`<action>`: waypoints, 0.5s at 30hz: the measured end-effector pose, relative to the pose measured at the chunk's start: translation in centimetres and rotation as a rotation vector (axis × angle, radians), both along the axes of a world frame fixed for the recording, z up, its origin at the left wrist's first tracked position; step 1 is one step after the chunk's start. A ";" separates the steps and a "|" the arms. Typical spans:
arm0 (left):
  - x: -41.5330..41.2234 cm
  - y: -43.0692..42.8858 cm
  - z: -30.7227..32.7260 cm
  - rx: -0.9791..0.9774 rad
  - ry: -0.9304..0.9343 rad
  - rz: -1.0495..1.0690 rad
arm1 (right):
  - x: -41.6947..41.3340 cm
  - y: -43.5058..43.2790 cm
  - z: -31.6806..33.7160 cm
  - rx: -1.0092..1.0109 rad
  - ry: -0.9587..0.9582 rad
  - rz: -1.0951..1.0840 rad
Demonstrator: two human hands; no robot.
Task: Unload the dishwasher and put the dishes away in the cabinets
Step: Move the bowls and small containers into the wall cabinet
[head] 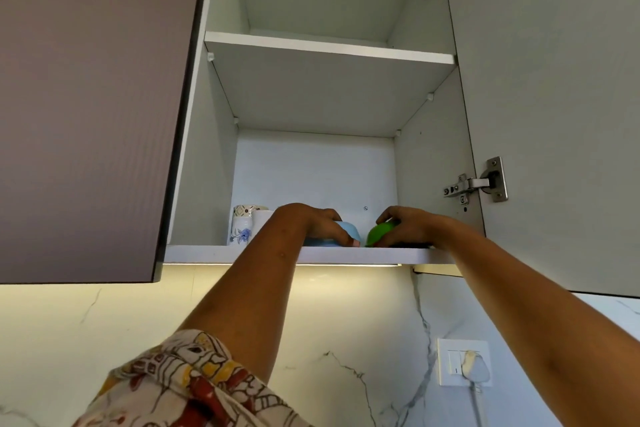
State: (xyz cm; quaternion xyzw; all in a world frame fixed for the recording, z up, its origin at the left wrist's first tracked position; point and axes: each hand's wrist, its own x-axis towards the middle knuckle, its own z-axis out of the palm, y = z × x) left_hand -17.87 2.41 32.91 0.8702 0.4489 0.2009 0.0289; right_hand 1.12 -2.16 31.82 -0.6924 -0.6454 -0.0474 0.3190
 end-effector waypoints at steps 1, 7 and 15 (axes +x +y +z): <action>0.2 0.1 0.1 0.006 0.016 0.007 | 0.1 0.1 0.0 -0.015 0.004 0.006; 1.7 0.5 0.0 0.053 0.164 0.027 | 0.6 0.7 0.0 -0.027 -0.052 -0.030; 3.0 0.9 0.6 0.330 0.268 0.140 | 1.1 1.0 -0.1 0.202 -0.255 -0.151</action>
